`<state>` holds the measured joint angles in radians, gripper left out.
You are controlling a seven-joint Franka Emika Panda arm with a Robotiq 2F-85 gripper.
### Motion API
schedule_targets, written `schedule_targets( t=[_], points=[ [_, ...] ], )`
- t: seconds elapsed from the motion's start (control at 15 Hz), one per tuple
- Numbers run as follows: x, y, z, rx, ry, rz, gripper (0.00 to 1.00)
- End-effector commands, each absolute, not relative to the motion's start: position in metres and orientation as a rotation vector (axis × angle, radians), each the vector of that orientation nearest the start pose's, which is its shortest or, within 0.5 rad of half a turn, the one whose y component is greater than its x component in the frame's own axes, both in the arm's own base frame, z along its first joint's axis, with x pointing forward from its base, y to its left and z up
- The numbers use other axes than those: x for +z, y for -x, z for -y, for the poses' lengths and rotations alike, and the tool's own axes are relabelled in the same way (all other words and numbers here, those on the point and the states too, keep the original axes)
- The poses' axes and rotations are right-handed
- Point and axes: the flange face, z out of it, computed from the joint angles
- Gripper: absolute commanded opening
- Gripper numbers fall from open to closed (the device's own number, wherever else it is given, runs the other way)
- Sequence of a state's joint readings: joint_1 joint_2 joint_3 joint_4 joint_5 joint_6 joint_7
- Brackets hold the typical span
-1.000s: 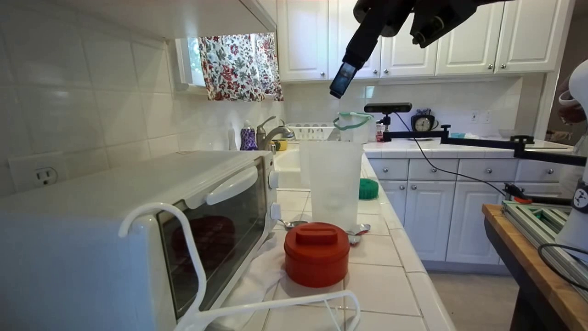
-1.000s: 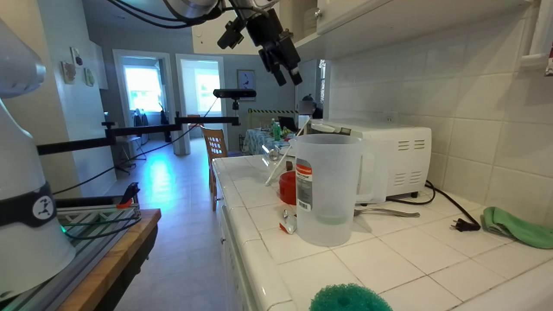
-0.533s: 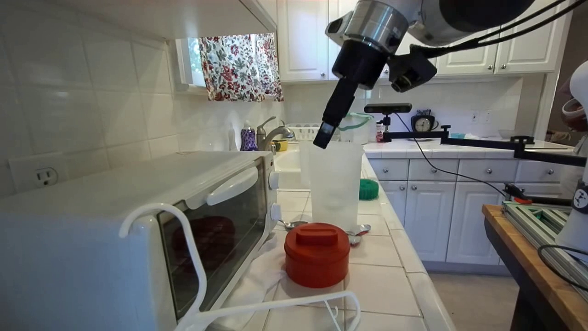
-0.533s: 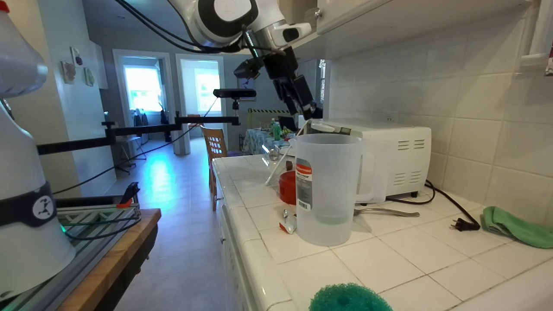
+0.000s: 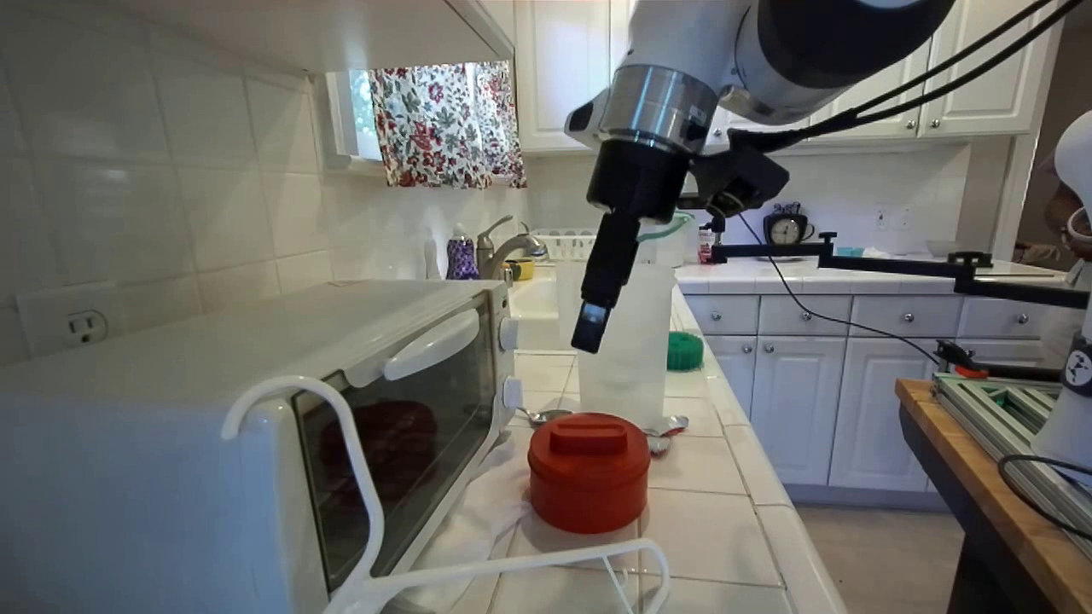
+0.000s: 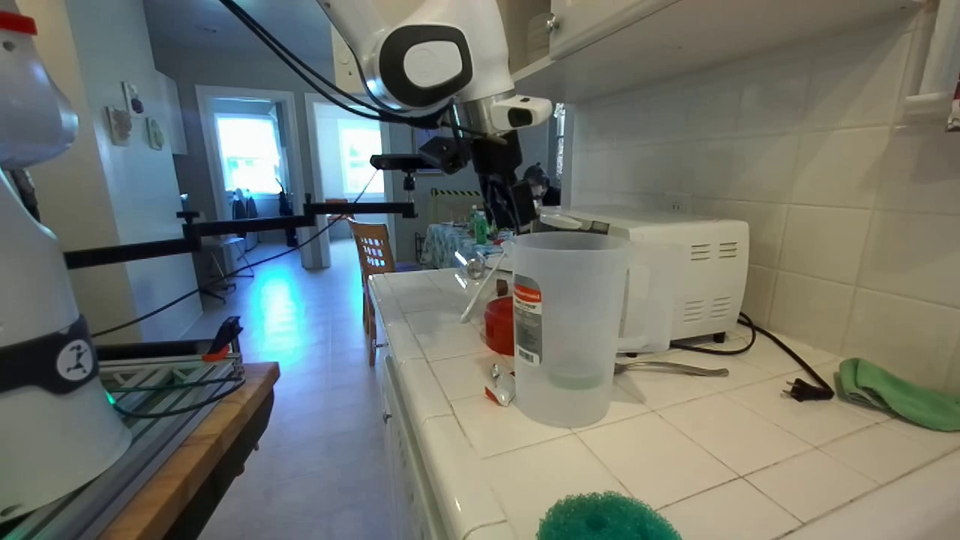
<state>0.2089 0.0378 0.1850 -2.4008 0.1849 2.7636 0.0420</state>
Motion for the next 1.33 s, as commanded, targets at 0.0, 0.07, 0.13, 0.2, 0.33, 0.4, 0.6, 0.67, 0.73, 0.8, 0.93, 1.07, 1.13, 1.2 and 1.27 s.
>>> schedule_targets(
  t=[0.0, 0.07, 0.13, 0.2, 0.33, 0.4, 0.6, 0.67, 0.73, 0.8, 0.93, 1.07, 1.13, 1.2, 1.27],
  points=[
    [0.316, -0.492, -0.198, -0.296, 2.948, 0.328, 1.00],
    [0.311, -0.492, -0.198, -0.258, 2.964, 0.334, 1.00],
    [0.308, -0.492, -0.197, -0.220, 2.978, 0.350, 1.00],
    [0.305, -0.492, -0.195, -0.193, 3.007, 0.366, 1.00],
    [0.301, -0.494, -0.191, -0.165, 3.054, 0.422, 1.00],
    [0.298, -0.496, -0.191, -0.162, 3.063, 0.459, 1.00],
    [0.290, -0.499, -0.196, -0.171, 3.082, 0.529, 1.00],
    [0.286, -0.501, -0.198, -0.182, 3.075, 0.531, 1.00],
    [0.284, -0.503, -0.200, -0.182, 3.065, 0.525, 1.00],
    [0.280, -0.505, -0.202, -0.190, 3.062, 0.522, 1.00],
    [0.277, -0.509, -0.205, -0.198, 3.058, 0.519, 1.00],
    [0.273, -0.513, -0.204, -0.211, 3.056, 0.508, 1.00],
    [0.272, -0.514, -0.203, -0.211, 3.060, 0.501, 1.00],
    [0.270, -0.515, -0.201, -0.210, 3.063, 0.494, 1.00],
    [0.269, -0.515, -0.200, -0.207, 3.065, 0.489, 1.00]
  ],
)
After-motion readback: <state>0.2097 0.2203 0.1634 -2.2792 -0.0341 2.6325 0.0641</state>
